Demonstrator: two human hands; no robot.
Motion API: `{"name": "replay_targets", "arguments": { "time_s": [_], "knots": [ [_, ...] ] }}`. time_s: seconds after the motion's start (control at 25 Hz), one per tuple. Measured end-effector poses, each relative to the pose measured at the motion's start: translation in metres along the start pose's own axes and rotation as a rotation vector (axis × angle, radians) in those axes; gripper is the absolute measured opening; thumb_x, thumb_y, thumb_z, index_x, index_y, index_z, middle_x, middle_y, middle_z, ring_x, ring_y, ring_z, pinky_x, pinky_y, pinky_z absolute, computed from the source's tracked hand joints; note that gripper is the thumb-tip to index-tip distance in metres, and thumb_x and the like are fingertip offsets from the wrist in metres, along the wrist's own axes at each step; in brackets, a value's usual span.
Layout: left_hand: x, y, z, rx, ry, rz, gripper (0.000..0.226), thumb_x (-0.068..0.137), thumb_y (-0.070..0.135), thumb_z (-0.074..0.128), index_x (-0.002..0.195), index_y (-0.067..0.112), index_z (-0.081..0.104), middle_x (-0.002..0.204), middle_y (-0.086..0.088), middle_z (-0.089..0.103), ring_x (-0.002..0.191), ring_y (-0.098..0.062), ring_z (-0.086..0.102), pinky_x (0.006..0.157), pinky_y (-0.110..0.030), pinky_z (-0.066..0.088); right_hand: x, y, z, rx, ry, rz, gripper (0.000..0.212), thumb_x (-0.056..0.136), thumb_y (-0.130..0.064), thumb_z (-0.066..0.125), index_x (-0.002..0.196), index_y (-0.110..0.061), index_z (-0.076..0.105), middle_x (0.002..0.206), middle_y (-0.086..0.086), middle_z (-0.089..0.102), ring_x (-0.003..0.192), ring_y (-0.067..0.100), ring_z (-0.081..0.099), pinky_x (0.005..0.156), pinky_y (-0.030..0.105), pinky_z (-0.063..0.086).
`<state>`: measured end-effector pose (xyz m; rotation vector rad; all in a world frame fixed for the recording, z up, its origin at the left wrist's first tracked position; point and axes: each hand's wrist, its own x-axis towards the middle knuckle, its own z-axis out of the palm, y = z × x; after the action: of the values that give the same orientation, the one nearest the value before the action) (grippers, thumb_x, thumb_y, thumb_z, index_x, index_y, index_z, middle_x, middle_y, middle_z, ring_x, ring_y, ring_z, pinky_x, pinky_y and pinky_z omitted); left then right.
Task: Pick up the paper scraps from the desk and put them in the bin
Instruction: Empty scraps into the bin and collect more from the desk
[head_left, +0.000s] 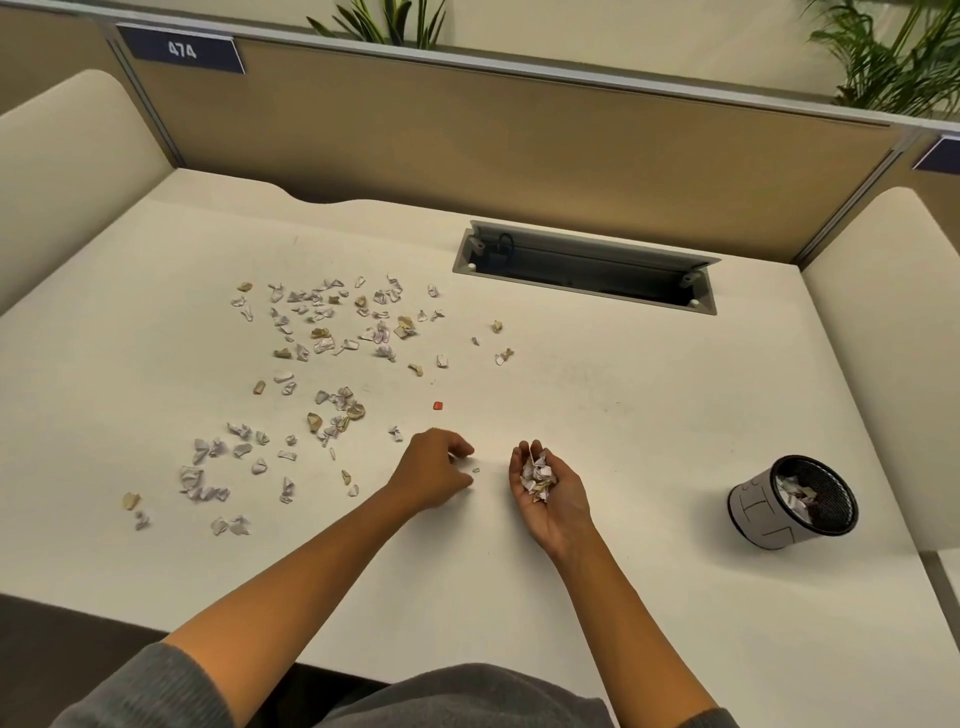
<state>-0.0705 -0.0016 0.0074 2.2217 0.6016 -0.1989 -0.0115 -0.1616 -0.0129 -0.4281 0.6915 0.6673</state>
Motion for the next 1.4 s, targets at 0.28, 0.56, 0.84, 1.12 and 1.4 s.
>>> {"name": "replay_targets", "arguments": {
  "time_s": [0.28, 0.56, 0.84, 1.12, 1.4],
  "knots": [
    [0.007, 0.008, 0.029, 0.121, 0.083, 0.036, 0.014, 0.08, 0.007, 0.07, 0.091, 0.01, 0.078, 0.092, -0.006, 0.076, 0.089, -0.02, 0.069, 0.079, -0.026, 0.054, 0.0, 0.001, -0.001, -0.002, -0.003, -0.005, 0.018, 0.101, -0.006, 0.046, 0.093, 0.002, 0.061, 0.09, 0.013, 0.065, 0.088, 0.024, 0.064, 0.076, 0.037, 0.06],
    [0.006, 0.004, 0.032, 0.136, 0.132, 0.033, 0.015, 0.082, 0.003, 0.064, 0.091, 0.007, 0.076, 0.093, -0.007, 0.074, 0.09, -0.021, 0.067, 0.078, -0.025, 0.052, -0.003, -0.002, -0.006, -0.004, 0.004, -0.015, 0.017, 0.1, -0.005, 0.048, 0.094, 0.003, 0.062, 0.083, 0.015, 0.069, 0.087, 0.025, 0.065, 0.073, 0.037, 0.062],
    [0.009, 0.007, 0.026, 0.146, 0.087, -0.035, 0.02, 0.076, -0.005, 0.063, 0.081, 0.007, 0.078, 0.089, -0.008, 0.075, 0.089, -0.022, 0.069, 0.076, -0.026, 0.054, 0.0, 0.001, -0.006, -0.005, 0.003, -0.004, 0.018, 0.1, -0.006, 0.048, 0.094, 0.003, 0.062, 0.081, 0.016, 0.069, 0.088, 0.025, 0.065, 0.073, 0.037, 0.062],
    [0.006, -0.01, 0.022, 0.005, 0.003, 0.015, 0.03, 0.082, -0.006, 0.048, 0.082, 0.01, 0.074, 0.092, -0.003, 0.073, 0.075, -0.009, 0.06, 0.062, -0.008, 0.041, 0.001, -0.001, -0.009, -0.011, 0.004, -0.001, 0.018, 0.1, -0.007, 0.048, 0.093, 0.003, 0.062, 0.081, 0.016, 0.069, 0.086, 0.025, 0.065, 0.073, 0.037, 0.061],
    [0.001, -0.025, 0.017, -0.004, 0.038, 0.08, 0.018, 0.079, 0.001, 0.059, 0.094, 0.011, 0.064, 0.091, 0.0, 0.061, 0.07, -0.005, 0.053, 0.063, -0.009, 0.039, 0.001, -0.005, -0.008, 0.006, 0.014, -0.007, 0.019, 0.1, -0.006, 0.048, 0.092, 0.003, 0.062, 0.082, 0.014, 0.069, 0.084, 0.025, 0.065, 0.071, 0.036, 0.062]
  ]
}}
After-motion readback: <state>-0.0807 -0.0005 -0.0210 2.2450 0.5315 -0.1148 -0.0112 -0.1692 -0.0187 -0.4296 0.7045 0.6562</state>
